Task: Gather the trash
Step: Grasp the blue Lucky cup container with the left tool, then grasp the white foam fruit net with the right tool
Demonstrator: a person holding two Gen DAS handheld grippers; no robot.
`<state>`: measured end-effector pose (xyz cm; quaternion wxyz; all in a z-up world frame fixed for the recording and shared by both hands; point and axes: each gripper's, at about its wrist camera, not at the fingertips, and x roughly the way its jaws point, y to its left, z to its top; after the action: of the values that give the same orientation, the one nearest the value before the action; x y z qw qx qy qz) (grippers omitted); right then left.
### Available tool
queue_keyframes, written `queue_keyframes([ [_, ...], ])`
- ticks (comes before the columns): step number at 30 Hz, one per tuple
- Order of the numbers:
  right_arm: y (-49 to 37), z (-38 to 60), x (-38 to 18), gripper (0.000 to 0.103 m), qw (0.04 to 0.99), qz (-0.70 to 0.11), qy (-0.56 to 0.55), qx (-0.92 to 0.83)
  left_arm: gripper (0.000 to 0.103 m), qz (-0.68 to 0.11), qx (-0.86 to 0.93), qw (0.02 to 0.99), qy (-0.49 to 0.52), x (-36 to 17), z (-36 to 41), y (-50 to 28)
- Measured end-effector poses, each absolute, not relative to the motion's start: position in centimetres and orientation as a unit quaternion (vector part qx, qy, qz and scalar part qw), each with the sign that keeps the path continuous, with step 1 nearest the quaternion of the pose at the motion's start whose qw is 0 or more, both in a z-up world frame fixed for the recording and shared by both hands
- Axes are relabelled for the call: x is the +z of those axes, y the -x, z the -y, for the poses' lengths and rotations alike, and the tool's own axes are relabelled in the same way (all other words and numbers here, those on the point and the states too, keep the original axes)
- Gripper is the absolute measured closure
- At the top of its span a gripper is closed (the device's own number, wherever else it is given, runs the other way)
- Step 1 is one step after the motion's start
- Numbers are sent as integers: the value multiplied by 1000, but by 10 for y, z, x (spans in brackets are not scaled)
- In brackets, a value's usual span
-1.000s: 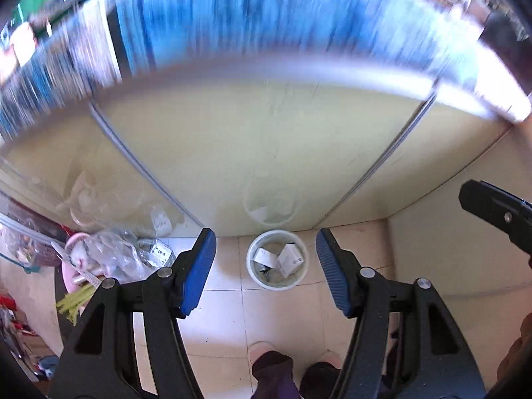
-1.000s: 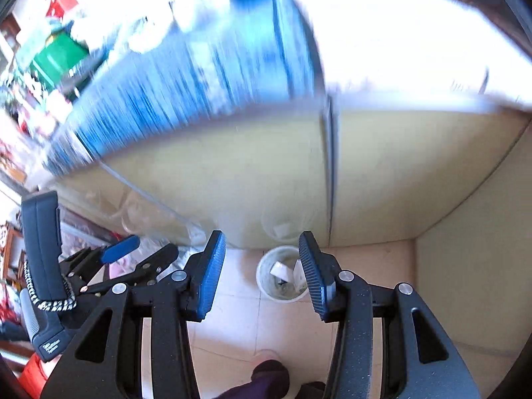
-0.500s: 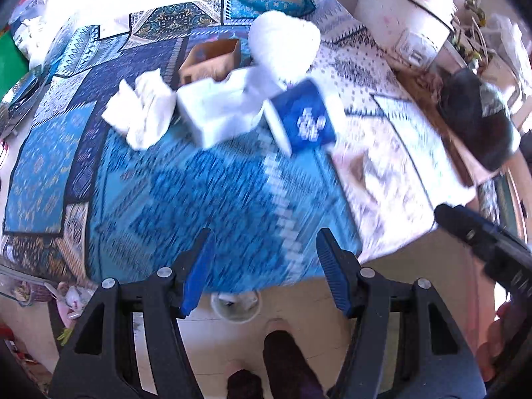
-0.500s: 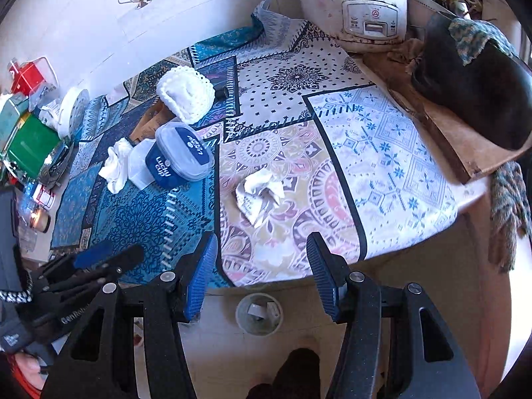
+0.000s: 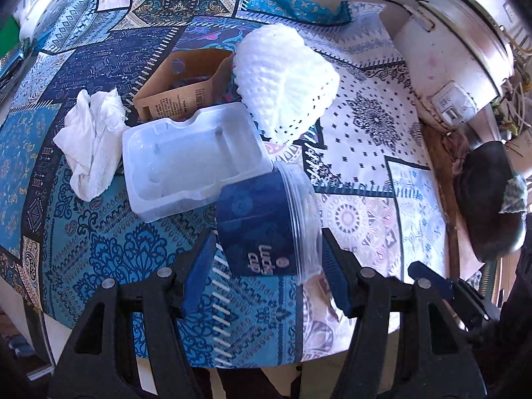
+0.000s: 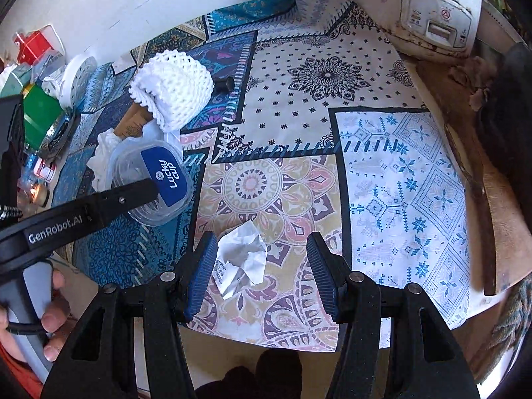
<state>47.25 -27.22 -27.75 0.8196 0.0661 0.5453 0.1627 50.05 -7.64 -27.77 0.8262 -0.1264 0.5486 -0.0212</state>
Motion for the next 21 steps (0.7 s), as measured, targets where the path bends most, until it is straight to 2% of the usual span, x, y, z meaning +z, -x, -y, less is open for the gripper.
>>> queue_keyframes([
  [3, -471, 267, -284, 51, 810, -554, -61, 182, 41, -550, -12, 827, 116, -282, 77, -503],
  [6, -469, 260, -290, 51, 805, -560, -48, 189, 51, -547, -12, 829, 113, -284, 76, -503],
  [15, -491, 247, -276, 51, 810, -545, -51, 209, 51, -515, -5, 852, 89, -256, 60, -476],
  [21, -517, 211, -266, 51, 812, -529, -43, 243, 51, -499, 53, 859, 102, -240, 15, -461],
])
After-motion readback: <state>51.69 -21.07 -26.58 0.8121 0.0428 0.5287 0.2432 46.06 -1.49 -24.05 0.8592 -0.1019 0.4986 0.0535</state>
